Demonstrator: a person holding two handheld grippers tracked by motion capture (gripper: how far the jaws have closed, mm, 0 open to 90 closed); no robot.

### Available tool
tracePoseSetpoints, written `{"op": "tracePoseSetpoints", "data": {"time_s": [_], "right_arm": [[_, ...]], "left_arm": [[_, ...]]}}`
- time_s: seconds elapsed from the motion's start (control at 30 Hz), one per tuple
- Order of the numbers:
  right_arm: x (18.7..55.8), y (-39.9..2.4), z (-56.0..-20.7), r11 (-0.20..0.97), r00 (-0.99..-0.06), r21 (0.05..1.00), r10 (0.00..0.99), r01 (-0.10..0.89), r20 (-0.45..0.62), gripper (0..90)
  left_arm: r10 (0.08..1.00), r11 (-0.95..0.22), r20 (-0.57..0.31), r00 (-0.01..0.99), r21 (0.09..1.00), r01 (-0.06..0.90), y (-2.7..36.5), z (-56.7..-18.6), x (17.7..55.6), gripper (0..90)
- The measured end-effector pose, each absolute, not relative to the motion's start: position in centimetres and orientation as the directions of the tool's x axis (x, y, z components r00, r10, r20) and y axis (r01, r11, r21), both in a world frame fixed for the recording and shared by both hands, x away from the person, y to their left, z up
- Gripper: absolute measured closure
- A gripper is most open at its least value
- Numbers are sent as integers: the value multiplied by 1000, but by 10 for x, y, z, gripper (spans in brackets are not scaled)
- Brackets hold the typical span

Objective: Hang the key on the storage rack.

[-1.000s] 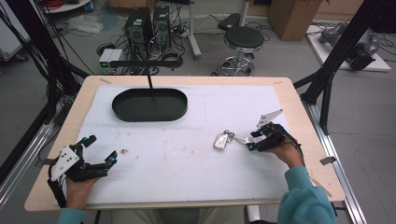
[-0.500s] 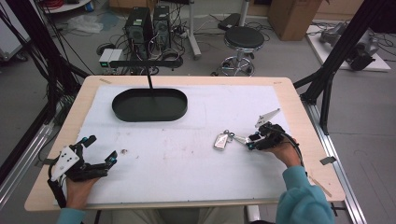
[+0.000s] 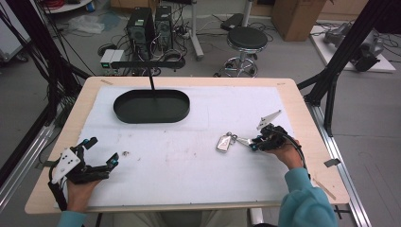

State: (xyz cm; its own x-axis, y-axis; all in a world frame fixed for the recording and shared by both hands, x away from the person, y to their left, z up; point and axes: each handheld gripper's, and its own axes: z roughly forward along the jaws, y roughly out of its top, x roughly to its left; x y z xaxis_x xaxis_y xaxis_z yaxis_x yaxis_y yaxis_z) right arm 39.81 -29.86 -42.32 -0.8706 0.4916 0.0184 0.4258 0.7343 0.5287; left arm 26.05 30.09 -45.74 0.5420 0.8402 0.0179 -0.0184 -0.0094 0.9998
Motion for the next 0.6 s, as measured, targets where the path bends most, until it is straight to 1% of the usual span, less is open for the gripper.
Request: {"op": "tracePoseSetpoints", "data": {"time_s": [0.2,0.4,0.53,0.6], "right_arm": [[397,-298,-422,728,-869,531,494,435,34,740],[396,-301,-420,728,-878,540,476,422,45,741],[395,-301,-418,722,-881,553,472,415,45,742],[393,-300,-415,711,-887,578,460,400,48,742]], "left_arm": [[841,-10,18,540,1000,-18,301,-457,261,17],[846,-12,17,533,1000,-12,300,-457,261,17],[858,-30,20,513,999,11,298,-456,263,17],[865,-34,22,501,999,14,297,-456,263,17]]}}
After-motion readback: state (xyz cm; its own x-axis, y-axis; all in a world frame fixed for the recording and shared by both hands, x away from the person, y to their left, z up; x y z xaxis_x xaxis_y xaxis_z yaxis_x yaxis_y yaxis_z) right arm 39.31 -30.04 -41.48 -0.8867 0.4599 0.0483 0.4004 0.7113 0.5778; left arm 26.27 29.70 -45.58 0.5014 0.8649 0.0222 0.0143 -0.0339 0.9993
